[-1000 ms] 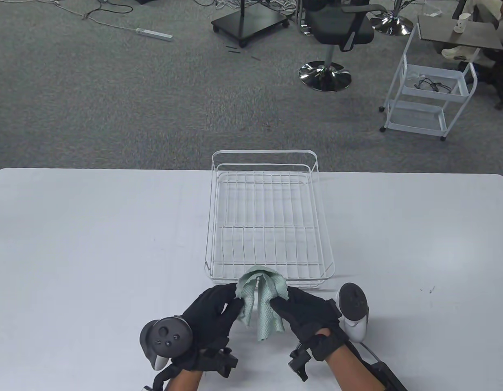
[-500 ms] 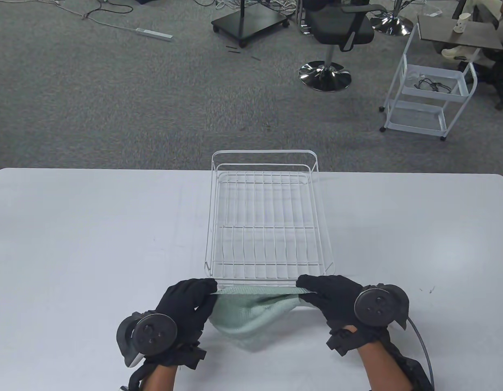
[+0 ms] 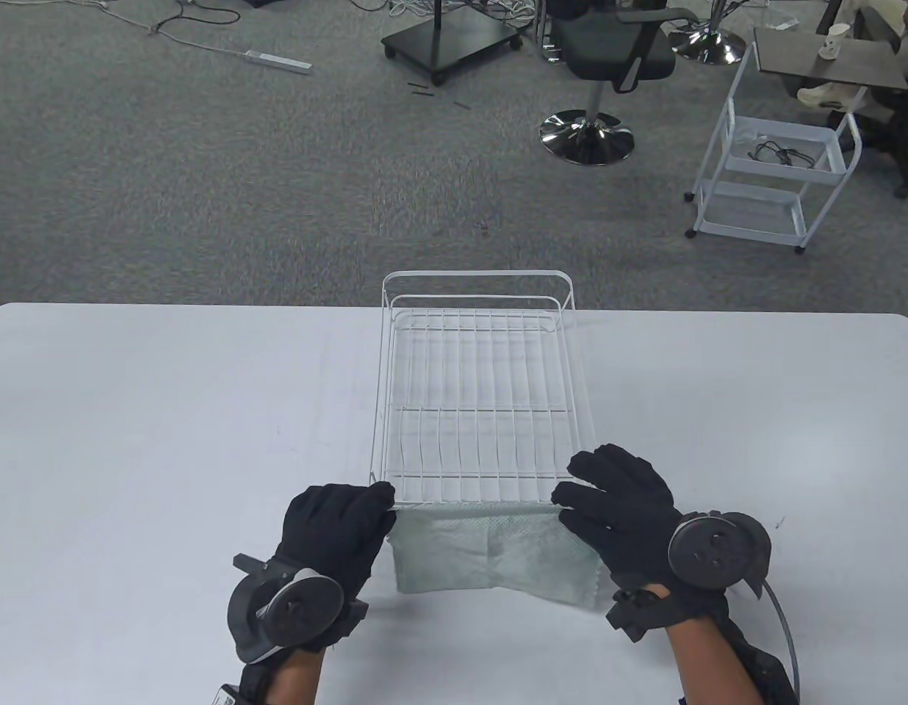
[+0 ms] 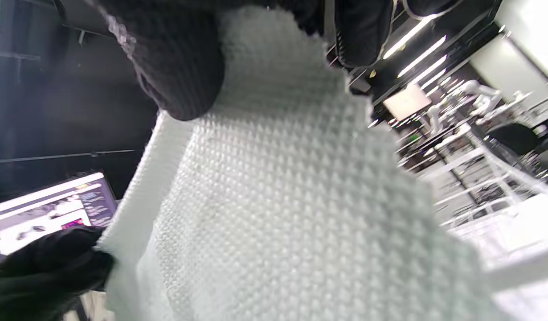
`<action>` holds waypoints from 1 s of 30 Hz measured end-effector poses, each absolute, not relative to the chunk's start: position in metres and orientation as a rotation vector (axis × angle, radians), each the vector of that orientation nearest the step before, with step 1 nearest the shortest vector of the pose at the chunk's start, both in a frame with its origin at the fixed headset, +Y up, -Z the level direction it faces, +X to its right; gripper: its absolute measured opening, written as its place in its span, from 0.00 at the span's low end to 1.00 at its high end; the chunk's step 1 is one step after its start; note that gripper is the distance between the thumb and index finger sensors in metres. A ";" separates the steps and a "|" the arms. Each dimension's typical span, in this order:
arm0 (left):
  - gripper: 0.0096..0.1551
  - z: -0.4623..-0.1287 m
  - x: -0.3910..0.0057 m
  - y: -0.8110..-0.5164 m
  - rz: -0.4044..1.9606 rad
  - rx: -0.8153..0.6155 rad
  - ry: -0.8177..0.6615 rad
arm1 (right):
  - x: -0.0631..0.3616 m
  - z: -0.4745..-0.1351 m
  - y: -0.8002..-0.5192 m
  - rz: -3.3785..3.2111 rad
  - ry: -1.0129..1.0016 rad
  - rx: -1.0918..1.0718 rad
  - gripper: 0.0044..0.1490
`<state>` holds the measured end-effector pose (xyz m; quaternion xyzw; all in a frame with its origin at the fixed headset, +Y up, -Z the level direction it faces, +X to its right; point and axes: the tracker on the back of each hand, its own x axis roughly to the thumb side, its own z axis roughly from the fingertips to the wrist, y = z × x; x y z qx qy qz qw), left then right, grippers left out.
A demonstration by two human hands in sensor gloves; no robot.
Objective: Drape fish scale cleaning cloth over dish rack edge
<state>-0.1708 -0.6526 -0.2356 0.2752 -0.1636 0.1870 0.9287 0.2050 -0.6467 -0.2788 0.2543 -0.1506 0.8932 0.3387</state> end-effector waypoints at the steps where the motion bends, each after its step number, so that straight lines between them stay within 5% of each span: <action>1: 0.23 -0.242 -0.169 -0.650 0.366 0.561 -0.340 | 0.204 -0.284 -0.645 2.374 -0.389 0.628 0.22; 12: 0.23 -0.363 -0.150 -0.656 0.074 0.276 -0.299 | 0.185 -0.401 -0.649 2.770 -0.078 0.467 0.21; 19: 0.29 -0.407 -0.145 -0.670 0.077 0.125 -0.260 | 0.184 -0.445 -0.671 2.801 0.074 0.412 0.27; 22: 0.32 -0.401 -0.151 -0.669 0.091 0.188 -0.239 | 0.196 -0.440 -0.671 2.769 0.054 0.390 0.37; 30: 0.25 -0.322 -0.185 -0.640 0.077 0.249 -0.152 | 0.259 -0.355 -0.637 2.792 -0.308 0.312 0.30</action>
